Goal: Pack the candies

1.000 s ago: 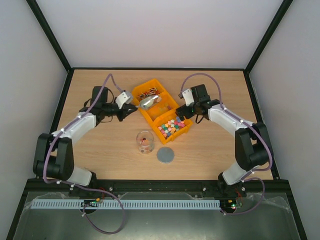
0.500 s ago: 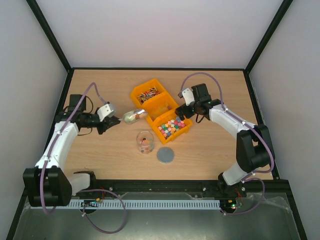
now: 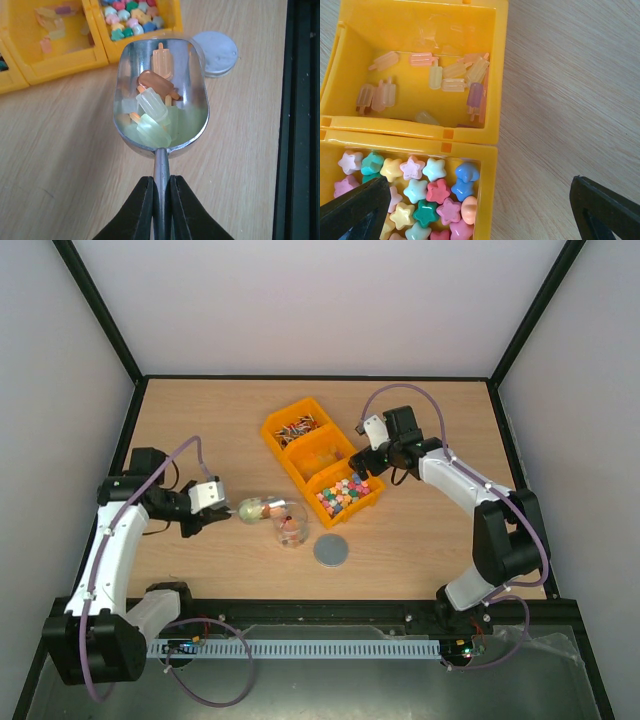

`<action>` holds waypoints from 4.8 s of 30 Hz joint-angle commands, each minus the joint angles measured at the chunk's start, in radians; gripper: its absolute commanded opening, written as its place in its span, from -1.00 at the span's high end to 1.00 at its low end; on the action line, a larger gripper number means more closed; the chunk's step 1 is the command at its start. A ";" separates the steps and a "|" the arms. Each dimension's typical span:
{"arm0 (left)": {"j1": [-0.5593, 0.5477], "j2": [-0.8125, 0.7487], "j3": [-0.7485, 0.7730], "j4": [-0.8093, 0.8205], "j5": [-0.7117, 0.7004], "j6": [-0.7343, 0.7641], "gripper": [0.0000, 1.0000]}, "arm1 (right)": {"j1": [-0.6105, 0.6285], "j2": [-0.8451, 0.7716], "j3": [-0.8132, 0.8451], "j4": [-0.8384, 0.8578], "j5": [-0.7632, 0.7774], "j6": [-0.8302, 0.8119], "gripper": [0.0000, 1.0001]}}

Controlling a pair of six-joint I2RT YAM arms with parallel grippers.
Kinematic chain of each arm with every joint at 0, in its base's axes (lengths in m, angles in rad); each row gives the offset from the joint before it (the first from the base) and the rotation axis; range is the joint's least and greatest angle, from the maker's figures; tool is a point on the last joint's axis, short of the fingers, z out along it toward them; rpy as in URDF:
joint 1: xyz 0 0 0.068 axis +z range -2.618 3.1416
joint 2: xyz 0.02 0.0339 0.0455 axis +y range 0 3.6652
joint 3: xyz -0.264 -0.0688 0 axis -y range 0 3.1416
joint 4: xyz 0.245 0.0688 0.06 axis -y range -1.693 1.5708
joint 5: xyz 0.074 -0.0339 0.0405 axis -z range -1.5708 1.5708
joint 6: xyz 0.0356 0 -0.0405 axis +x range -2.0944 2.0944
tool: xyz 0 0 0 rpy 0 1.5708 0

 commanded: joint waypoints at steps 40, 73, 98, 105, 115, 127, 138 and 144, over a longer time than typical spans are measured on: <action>-0.372 0.131 0.291 -0.096 -0.458 -0.177 0.96 | 0.007 -0.026 -0.010 0.062 -0.036 0.039 -0.97; -0.266 0.074 0.274 0.168 -0.298 -0.456 0.96 | 0.004 -0.180 -0.013 0.143 -0.031 0.175 -0.97; 0.009 0.332 -0.090 0.866 -0.437 -0.853 0.96 | 0.001 -0.279 -0.085 0.044 -0.124 0.174 -0.97; 0.010 0.425 -0.123 0.930 -0.474 -0.800 0.95 | 0.001 -0.249 -0.096 -0.058 -0.330 0.071 -0.97; 0.010 0.516 -0.157 0.962 -0.512 -0.774 0.71 | 0.004 -0.189 -0.077 -0.092 -0.375 0.044 -0.97; 0.036 0.514 -0.182 0.910 -0.490 -0.745 0.65 | 0.022 -0.153 -0.045 -0.155 -0.361 -0.010 -0.97; 0.036 0.410 -0.120 0.830 -0.422 -0.777 0.13 | 0.160 -0.104 -0.036 -0.149 -0.093 -0.035 -0.97; 0.035 0.354 -0.083 0.810 -0.397 -0.817 0.02 | 0.277 -0.036 -0.033 -0.109 0.104 -0.048 -0.97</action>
